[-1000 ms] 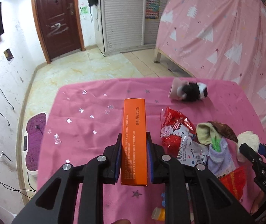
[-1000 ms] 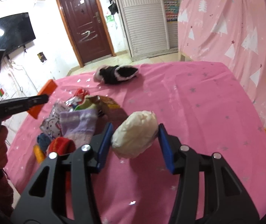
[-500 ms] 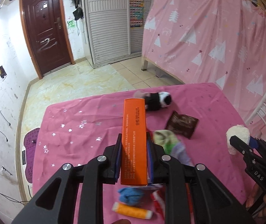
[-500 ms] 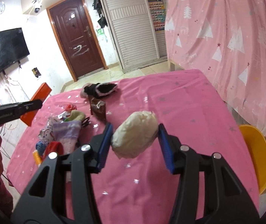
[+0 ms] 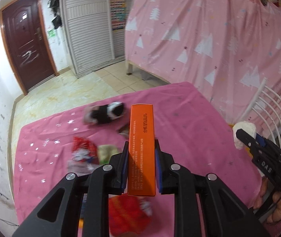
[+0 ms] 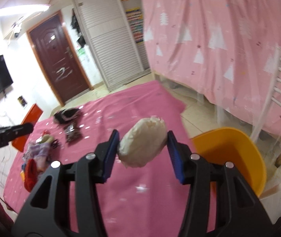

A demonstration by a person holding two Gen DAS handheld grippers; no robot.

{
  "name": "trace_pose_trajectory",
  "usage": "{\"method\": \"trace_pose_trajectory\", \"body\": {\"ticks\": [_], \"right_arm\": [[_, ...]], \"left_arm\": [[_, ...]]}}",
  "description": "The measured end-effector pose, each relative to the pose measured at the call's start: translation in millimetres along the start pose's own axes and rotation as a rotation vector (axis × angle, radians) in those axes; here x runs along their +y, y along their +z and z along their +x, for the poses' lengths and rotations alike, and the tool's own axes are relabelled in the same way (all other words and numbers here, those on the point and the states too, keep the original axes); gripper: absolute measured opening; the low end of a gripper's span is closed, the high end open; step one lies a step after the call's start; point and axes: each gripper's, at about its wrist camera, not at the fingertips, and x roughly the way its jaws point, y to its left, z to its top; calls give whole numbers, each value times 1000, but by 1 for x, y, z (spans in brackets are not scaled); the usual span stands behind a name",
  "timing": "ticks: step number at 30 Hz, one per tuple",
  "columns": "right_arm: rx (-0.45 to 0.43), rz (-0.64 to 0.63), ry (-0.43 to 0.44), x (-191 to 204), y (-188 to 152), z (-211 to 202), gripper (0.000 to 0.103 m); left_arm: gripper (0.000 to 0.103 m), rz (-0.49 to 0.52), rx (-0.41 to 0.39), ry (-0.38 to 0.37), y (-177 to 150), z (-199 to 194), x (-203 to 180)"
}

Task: Collect trash
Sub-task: 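Carry both items to the yellow bin and open both tools to drop them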

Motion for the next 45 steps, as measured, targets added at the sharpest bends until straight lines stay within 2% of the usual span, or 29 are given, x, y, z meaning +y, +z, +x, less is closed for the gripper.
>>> {"method": "trace_pose_trajectory", "body": {"ticks": [11,17,24,29,31,34,37,45], "right_arm": [[-52,103,-111,-75,5,-15,47],[-29,127,-195,-104,1,-6,48],[-4,168,-208,-127,-2,2,48],[2,206,-198,-141,-4,4,51],[1,217,-196,-145,-3,5,56],[1,232,-196,-149,-3,5,58],[-2,245,-196,-152,-4,3,58],[-11,239,-186,-147,-3,1,58]], "left_arm": [[16,97,28,-82,11,16,-90],[16,128,60,-160,22,30,-145],[16,129,95,-259,35,51,-203],[16,118,115,-288,38,64,-229],[17,118,129,-277,37,69,-236],[22,108,150,-266,36,75,-242],[43,99,158,-275,35,76,-243],[47,83,132,-264,36,65,-232]]}}
